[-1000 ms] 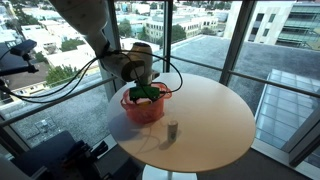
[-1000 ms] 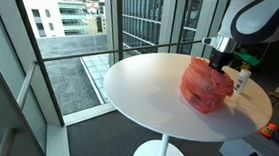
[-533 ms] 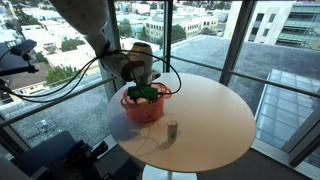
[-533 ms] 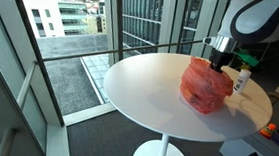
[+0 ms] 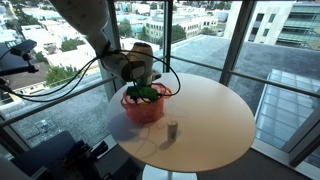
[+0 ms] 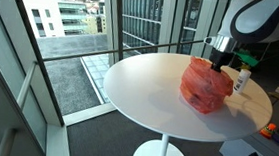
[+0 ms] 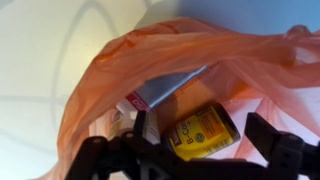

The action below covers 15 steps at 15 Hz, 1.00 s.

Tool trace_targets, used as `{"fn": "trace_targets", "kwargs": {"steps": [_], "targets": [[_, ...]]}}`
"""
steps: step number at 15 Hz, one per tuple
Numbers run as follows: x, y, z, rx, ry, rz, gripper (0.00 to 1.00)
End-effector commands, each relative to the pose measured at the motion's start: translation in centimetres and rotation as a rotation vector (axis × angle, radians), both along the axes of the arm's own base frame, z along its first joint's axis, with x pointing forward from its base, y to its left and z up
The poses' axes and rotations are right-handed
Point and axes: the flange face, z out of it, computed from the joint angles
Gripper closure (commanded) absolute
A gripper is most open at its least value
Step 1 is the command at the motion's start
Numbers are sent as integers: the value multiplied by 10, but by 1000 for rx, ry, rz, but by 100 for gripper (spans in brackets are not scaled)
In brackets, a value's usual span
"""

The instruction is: Pick up the mentos container from the orange plastic and put it on the table

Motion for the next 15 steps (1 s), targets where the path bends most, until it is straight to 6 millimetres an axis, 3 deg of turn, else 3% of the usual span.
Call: {"fn": "trace_targets", "kwargs": {"steps": [1,8,15], "targets": [[1,-6,2,12,1,-54,0],[3,-29,-8,15,5,-110,0],[-1,-32,-11,5,16,-92,0]]}}
